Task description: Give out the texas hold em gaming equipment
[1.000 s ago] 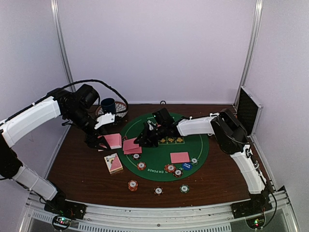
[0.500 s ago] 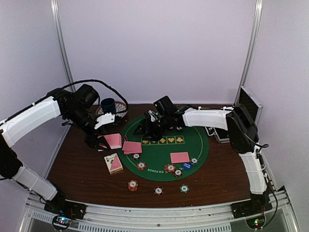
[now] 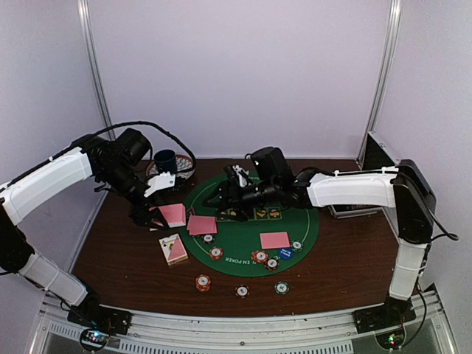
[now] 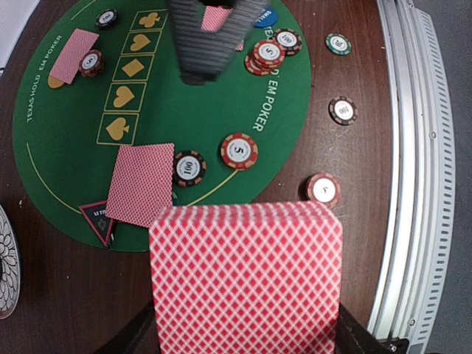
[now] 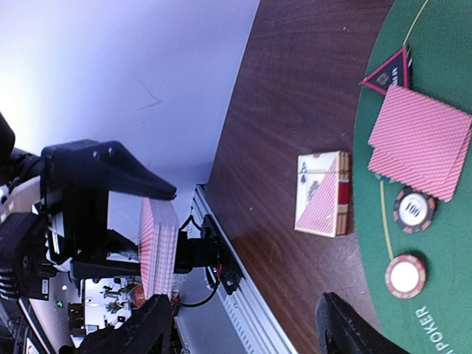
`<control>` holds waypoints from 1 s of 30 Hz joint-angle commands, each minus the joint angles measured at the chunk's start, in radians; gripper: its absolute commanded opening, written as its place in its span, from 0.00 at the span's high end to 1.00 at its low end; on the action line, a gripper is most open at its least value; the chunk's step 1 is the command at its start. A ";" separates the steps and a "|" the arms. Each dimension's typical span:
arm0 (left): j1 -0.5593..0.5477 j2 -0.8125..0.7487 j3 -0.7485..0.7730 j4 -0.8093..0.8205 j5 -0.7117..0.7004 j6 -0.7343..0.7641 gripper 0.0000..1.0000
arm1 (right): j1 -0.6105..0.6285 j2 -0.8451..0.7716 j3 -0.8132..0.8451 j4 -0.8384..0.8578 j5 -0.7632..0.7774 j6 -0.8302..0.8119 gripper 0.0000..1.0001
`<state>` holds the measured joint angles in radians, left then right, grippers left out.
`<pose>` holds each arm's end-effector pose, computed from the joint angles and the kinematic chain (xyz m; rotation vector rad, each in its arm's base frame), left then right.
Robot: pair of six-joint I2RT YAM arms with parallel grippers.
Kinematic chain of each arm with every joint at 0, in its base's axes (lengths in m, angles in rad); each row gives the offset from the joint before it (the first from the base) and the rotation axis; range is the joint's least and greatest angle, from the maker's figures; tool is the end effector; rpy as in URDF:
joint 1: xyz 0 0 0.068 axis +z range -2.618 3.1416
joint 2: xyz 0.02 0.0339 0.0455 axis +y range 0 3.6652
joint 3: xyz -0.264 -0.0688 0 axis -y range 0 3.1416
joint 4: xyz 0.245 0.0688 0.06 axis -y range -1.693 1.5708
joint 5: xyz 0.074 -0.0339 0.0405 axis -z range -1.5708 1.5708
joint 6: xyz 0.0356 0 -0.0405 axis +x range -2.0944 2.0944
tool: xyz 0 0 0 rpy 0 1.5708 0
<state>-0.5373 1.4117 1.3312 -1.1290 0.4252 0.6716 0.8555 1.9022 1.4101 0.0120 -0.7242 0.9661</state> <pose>0.2200 -0.1482 0.3147 1.6243 2.1641 -0.5492 0.2704 0.3472 0.2538 -0.4221 2.4499 1.7239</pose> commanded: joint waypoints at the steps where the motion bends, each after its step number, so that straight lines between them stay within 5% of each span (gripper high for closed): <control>1: 0.004 -0.024 0.005 0.015 0.022 0.006 1.00 | 0.045 -0.080 -0.087 0.206 -0.009 0.104 0.29; 30: 0.003 -0.011 0.039 0.015 0.038 -0.005 1.00 | 0.163 0.103 0.120 0.196 -0.083 0.142 0.23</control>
<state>-0.5373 1.4117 1.3319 -1.1286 0.4286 0.6712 1.0100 1.9770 1.4864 0.2024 -0.7849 1.1034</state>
